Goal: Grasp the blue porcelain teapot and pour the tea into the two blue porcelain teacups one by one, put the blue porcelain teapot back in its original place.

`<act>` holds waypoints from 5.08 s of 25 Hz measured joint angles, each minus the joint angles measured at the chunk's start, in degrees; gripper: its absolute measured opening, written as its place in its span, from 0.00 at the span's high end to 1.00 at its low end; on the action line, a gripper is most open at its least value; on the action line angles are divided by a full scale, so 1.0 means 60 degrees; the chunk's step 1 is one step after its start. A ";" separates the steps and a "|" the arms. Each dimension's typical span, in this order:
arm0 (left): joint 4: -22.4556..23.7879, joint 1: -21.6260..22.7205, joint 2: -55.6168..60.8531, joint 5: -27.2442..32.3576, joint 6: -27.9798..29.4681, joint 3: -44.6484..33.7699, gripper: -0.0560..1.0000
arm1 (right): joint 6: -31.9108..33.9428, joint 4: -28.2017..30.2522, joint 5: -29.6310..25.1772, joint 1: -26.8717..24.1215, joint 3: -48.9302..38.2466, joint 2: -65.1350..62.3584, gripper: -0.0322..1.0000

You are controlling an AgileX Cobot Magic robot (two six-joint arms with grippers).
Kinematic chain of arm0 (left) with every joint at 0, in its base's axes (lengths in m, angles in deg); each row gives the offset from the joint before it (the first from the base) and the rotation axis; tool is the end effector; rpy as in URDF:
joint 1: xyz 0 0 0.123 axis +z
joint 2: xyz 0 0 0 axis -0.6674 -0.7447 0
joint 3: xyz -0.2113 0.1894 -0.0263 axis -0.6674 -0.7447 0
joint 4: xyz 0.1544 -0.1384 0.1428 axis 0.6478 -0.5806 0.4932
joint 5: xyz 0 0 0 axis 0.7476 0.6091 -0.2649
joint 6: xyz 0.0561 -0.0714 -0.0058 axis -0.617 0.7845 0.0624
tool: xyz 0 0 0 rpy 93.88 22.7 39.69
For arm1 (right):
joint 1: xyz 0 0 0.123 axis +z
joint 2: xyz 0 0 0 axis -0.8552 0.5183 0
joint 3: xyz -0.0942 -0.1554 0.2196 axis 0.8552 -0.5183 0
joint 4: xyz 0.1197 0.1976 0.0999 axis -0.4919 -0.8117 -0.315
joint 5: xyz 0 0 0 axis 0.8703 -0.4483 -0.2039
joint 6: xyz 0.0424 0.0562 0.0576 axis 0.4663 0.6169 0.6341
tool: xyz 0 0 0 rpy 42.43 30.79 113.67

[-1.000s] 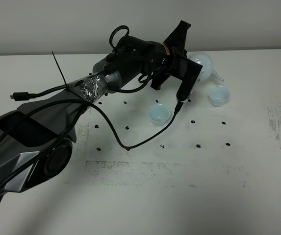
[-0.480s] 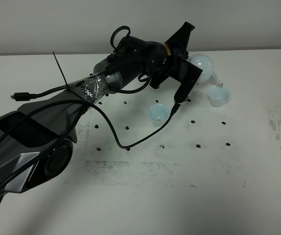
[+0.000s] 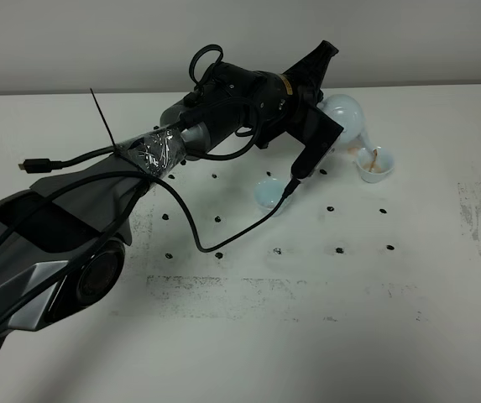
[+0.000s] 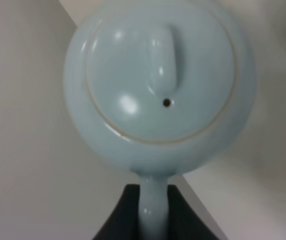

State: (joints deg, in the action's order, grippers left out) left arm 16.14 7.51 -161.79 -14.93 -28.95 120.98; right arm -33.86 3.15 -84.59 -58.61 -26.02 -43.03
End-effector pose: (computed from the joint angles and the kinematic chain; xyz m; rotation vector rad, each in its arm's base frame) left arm 0.4863 -0.3335 0.1625 2.1037 0.6682 0.7618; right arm -0.0111 0.0131 0.2812 -0.0279 2.0473 0.1887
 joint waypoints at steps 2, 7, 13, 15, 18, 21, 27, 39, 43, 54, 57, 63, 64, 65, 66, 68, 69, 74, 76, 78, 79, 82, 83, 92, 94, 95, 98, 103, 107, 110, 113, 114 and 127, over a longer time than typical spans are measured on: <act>0.0000 0.0000 0.0000 -0.0080 -0.0040 0.0000 0.87 | 0.0000 0.0000 0.0000 0.0000 0.0000 0.0000 0.50; 0.0009 -0.0047 0.0000 -0.0167 -0.0080 0.0000 0.87 | 0.0000 0.0000 0.0000 0.0000 0.0000 0.0000 0.50; 0.0266 -0.0076 0.0000 -0.0195 -0.0088 0.0000 0.87 | 0.0000 0.0000 0.0000 0.0000 0.0000 0.0000 0.50; 0.0266 -0.0076 0.0000 -0.0195 -0.0088 0.0000 0.87 | 0.0000 0.0000 0.0000 0.0000 0.0000 0.0000 0.50; 0.0317 -0.0076 0.0000 -0.0195 -0.0096 0.0000 0.87 | 0.0000 0.0000 0.0000 0.0000 0.0000 0.0000 0.50; 0.0317 -0.0076 0.0000 -0.0198 -0.0096 0.0000 0.87 | 0.0000 0.0000 0.0000 0.0000 0.0000 0.0000 0.50; 0.0466 -0.0076 0.0000 -0.0278 -0.0078 0.0000 0.87 | 0.0000 0.0000 0.0000 0.0000 0.0000 0.0000 0.50; 0.0474 -0.0076 0.0000 -0.0342 -0.0075 0.0000 0.87 | 0.0000 0.0000 0.0000 0.0000 0.0000 0.0000 0.50; 0.0474 -0.0076 0.0000 -0.0344 -0.0075 0.0000 0.87 | 0.0000 0.0000 0.0000 0.0000 0.0000 0.0000 0.50; 0.0509 -0.0076 0.0000 -0.0404 -0.0067 0.0000 0.87 | 0.0000 0.0000 0.0000 0.0000 0.0000 0.0000 0.50; 0.0513 -0.0076 0.0000 -0.0402 -0.0067 0.0000 0.87 | 0.0000 0.0000 0.0000 0.0000 0.0000 0.0000 0.50; 0.0536 -0.0076 0.0000 -0.0402 -0.0077 0.0000 0.87 | 0.0000 0.0000 0.0000 0.0000 0.0000 0.0000 0.50; 0.0536 -0.0076 0.0000 -0.0402 -0.0077 0.0000 0.87 | 0.0000 0.0000 0.0000 0.0000 0.0000 0.0000 0.50; 0.0536 -0.0076 0.0000 -0.0402 -0.0077 0.0000 0.87 | 0.0000 0.0000 0.0000 0.0000 0.0000 0.0000 0.50; 0.0536 -0.0076 0.0000 -0.0405 -0.0077 0.0000 0.87 | 0.0000 0.0000 0.0000 0.0000 0.0000 0.0000 0.50; 0.0536 -0.0076 0.0000 -0.0405 -0.0077 0.0000 0.87 | 0.0000 0.0000 0.0000 0.0000 0.0000 0.0000 0.50; 0.0536 -0.0076 0.0000 -0.0405 -0.0077 0.0000 0.87 | 0.0000 0.0000 0.0000 0.0000 0.0000 0.0000 0.50; 0.0536 -0.0076 0.0000 -0.0405 -0.0077 0.0000 0.87 | 0.0000 0.0000 0.0000 0.0000 0.0000 0.0000 0.50; 0.0536 -0.0076 0.0000 -0.0405 -0.0077 0.0000 0.87 | 0.0000 0.0000 0.0000 0.0000 0.0000 0.0000 0.50; 0.0536 -0.0076 0.0000 -0.0405 -0.0068 0.0000 0.87 | 0.0000 0.0000 0.0000 0.0000 0.0000 0.0000 0.50; 0.0536 -0.0076 0.0000 -0.0405 -0.0068 0.0000 0.87 | 0.0000 0.0000 0.0000 0.0000 0.0000 0.0000 0.50; 0.0536 -0.0076 0.0000 -0.0405 -0.0068 0.0000 0.87 | 0.0000 0.0000 0.0000 0.0000 0.0000 0.0000 0.50; 0.0536 -0.0076 0.0000 -0.0405 -0.0068 0.0000 0.87 | 0.0000 0.0000 0.0000 0.0000 0.0000 0.0000 0.50; 0.0536 -0.0076 0.0000 -0.0405 -0.0068 0.0000 0.87 | 0.0000 0.0000 0.0000 0.0000 0.0000 0.0000 0.50; 0.0536 -0.0076 0.0000 -0.0405 -0.0049 0.0000 0.87 | 0.0000 0.0000 0.0000 0.0000 0.0000 0.0000 0.50; 0.0536 -0.0076 0.0000 -0.0405 -0.0041 0.0000 0.87 | 0.0000 0.0000 0.0000 0.0000 0.0000 0.0000 0.50; 0.0536 -0.0076 0.0000 -0.0405 0.0007 0.0000 0.87 | 0.0000 0.0000 0.0000 0.0000 0.0000 0.0000 0.50; 0.0536 -0.0076 0.0000 -0.0405 0.0151 0.0000 0.87 | 0.0000 0.0000 0.0000 0.0000 0.0000 0.0000 0.50; 0.0536 -0.0076 0.0000 -0.0405 0.0381 0.0000 0.87 | 0.0000 0.0000 0.0000 0.0000 0.0000 0.0000 0.50; 0.0536 -0.0076 0.0000 -0.0396 0.0471 0.0000 0.87 | 0.0000 0.0000 0.0000 0.0000 0.0000 0.0000 0.50; 0.0536 -0.0076 0.0000 -0.0378 0.0632 0.0000 0.87 | 0.0000 0.0000 0.0000 0.0000 0.0000 0.0000 0.50; 0.0536 -0.0076 0.0000 -0.0378 0.0725 0.0000 0.87 | 0.0000 0.0000 0.0000 0.0000 0.0000 0.0000 0.50; 0.0458 -0.0076 0.0633 0.0687 0.5131 0.0000 0.87 | 0.0000 0.0000 0.0000 0.0000 0.0000 0.0000 0.50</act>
State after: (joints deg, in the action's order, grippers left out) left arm 18.88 7.05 -157.99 -10.81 1.84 120.98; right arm -33.86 3.15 -84.59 -58.61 -26.02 -43.03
